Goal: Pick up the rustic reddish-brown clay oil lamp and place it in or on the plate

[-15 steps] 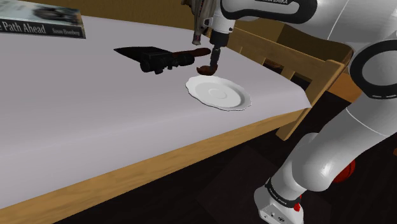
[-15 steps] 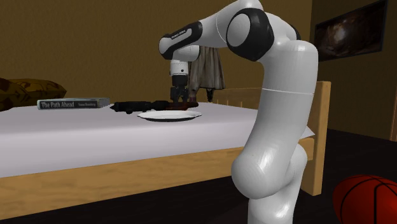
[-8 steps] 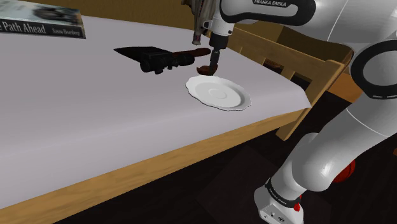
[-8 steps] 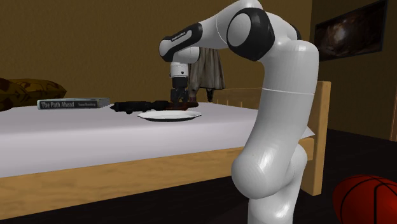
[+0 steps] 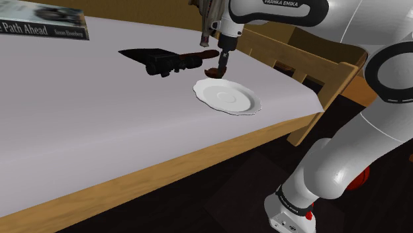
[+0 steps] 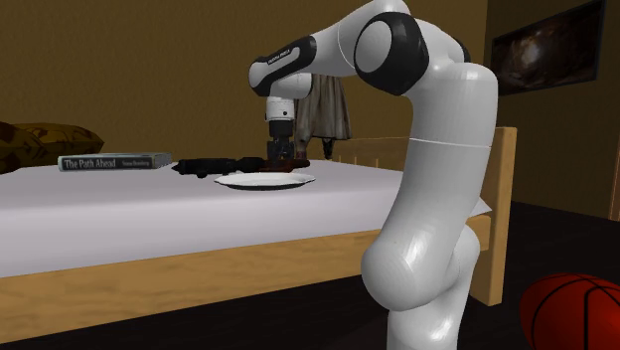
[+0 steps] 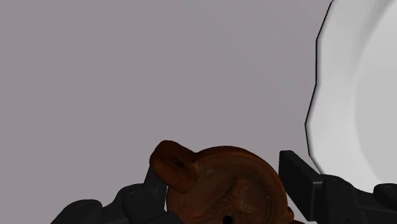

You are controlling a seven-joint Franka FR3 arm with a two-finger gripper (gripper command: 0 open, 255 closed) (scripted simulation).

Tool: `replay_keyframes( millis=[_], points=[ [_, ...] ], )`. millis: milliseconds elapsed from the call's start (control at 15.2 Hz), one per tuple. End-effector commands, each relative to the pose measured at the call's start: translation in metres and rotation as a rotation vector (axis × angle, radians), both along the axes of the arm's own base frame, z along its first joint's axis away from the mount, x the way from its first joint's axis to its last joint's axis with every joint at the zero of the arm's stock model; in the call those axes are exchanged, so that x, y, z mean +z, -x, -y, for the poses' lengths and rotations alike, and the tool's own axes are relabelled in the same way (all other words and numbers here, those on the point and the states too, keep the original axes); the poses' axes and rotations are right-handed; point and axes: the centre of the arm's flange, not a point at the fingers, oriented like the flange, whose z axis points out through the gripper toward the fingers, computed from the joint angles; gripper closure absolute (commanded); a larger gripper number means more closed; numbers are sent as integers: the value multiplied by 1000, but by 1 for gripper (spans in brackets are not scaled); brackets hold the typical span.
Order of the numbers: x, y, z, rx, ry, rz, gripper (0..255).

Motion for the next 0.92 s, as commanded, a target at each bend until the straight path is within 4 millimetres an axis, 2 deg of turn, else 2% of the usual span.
replay_keyframes(
  millis=[0, 132, 858],
  points=[
    [-1, 0, 0, 1, 0, -3, 255],
    [-1, 0, -1, 1, 0, -3, 255],
    [57, 0, -1, 1, 0, -3, 255]
  ],
)
